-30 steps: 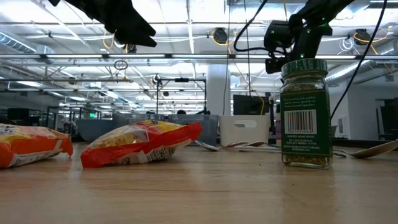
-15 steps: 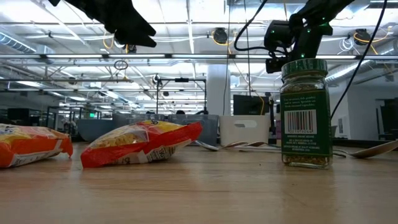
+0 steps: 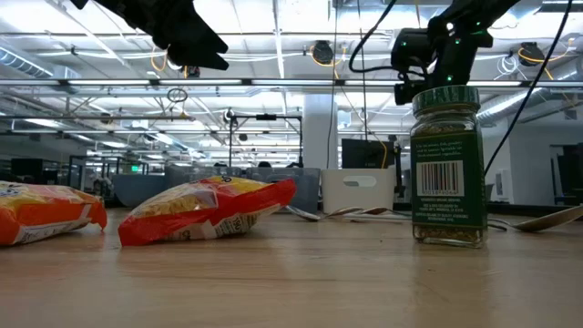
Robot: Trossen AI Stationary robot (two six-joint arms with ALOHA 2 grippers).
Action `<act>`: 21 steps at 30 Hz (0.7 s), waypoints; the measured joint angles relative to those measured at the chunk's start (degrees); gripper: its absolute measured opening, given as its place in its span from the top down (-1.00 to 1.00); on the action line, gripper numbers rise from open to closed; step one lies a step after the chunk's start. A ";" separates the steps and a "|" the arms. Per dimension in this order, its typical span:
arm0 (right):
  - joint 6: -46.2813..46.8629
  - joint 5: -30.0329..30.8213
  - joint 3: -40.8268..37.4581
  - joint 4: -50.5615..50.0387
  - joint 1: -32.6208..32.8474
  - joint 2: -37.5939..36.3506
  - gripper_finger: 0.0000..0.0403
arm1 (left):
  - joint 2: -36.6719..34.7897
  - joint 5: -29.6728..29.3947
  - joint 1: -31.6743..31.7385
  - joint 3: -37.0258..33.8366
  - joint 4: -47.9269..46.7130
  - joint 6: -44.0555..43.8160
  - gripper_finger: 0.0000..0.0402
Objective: Pick & Place Food Item
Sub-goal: Put the purple spice bottle into the left black bin
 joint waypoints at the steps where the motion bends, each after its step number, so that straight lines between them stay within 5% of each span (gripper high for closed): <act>1: 0.00 0.06 0.00 0.06 0.00 -0.70 0.05 | 0.00 0.00 0.00 0.00 0.04 0.00 -0.61; 13: 2.41 0.05 7.04 -8.25 1.28 -8.25 0.05 | 0.00 -3.39 0.00 0.02 1.85 0.44 -0.61; 21: 3.73 -0.25 16.21 -9.00 11.15 -6.72 0.05 | 0.00 -2.27 3.28 0.02 3.45 -1.87 -0.61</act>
